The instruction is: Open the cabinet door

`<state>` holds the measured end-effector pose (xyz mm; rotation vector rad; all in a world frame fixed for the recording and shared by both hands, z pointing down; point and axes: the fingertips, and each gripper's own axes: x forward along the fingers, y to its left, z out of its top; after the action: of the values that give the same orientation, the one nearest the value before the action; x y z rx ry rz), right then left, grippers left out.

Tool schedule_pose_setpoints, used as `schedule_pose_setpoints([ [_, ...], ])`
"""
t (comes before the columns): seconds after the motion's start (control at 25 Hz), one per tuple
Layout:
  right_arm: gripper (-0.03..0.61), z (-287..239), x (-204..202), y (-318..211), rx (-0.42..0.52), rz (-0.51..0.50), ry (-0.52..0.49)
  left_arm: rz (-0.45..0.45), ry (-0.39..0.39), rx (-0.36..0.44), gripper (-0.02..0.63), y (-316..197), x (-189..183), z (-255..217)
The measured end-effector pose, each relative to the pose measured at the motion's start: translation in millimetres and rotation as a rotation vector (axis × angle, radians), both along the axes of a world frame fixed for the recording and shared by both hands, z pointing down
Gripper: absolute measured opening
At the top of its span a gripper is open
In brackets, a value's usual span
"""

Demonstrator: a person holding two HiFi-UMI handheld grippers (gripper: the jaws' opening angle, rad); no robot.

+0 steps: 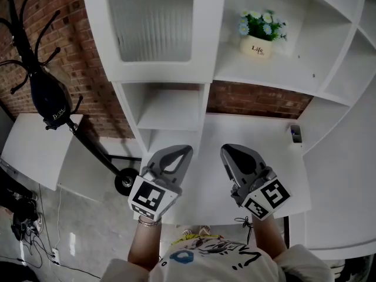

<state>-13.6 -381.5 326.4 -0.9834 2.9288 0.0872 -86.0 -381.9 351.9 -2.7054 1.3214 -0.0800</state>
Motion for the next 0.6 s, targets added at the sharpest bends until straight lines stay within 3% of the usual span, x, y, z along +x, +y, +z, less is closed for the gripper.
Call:
schedule_pose_setpoints([
  [0.24, 0.029, -16.6, -0.8, -13.5, 0.035, -0.040, -0.011, -0.030, -0.027, 0.012, 0.014, -16.0, 2.7, -13.0],
  [0.6, 0.029, -39.6, -8.6, -36.7, 0.106, -0.104, 0.062, -0.041, -0.030, 0.051, 0.014, -48.9, 11.2, -29.8],
])
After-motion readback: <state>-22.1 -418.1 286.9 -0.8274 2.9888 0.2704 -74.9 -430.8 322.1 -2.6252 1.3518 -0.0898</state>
